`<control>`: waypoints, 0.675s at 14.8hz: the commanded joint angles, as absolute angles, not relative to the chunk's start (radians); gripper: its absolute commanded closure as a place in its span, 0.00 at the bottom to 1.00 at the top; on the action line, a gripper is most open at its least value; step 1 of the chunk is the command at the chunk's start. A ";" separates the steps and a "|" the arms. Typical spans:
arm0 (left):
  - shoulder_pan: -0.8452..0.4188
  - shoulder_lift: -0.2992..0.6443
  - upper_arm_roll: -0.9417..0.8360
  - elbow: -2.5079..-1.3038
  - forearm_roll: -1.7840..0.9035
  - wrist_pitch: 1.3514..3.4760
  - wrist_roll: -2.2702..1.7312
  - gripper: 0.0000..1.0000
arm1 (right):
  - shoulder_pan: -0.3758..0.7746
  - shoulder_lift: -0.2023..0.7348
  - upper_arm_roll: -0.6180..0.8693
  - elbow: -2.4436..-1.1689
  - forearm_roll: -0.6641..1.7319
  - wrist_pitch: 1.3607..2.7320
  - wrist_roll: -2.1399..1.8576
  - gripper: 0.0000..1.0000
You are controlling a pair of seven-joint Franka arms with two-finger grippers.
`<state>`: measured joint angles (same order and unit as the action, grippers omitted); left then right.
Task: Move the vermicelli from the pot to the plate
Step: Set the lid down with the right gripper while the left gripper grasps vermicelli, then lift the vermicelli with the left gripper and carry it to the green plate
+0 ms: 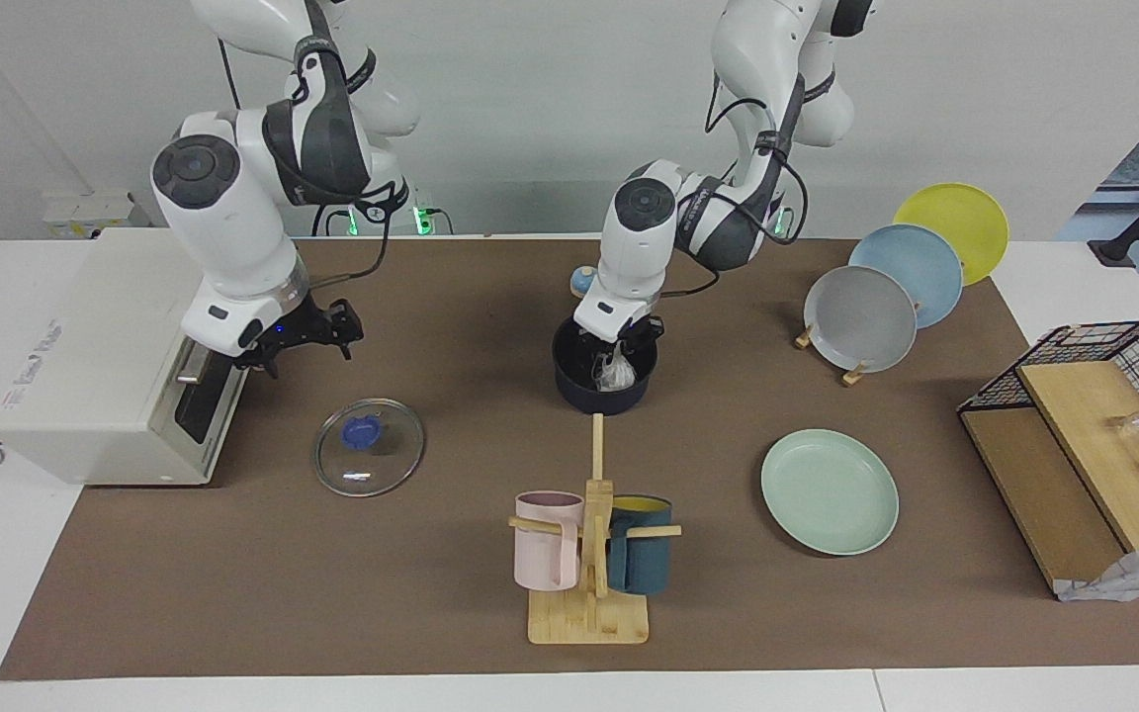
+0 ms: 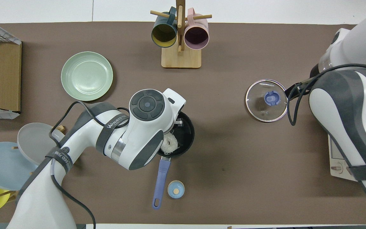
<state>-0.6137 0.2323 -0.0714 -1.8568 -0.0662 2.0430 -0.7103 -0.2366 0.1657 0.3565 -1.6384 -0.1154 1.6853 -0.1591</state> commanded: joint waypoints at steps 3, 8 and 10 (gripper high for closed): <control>-0.464 0.199 -0.063 -1.587 -0.152 1.708 -0.599 1.00 | -0.242 0.022 0.361 -1.681 -0.074 1.586 -0.103 0.00; -0.177 0.298 -0.061 -1.394 -0.169 1.629 -0.358 1.00 | -0.226 0.014 0.321 -1.683 -0.020 1.566 -0.091 0.00; -0.097 0.346 -0.061 -1.394 -0.164 1.698 -0.258 1.00 | -0.065 0.003 0.119 -1.683 -0.011 1.554 -0.087 0.00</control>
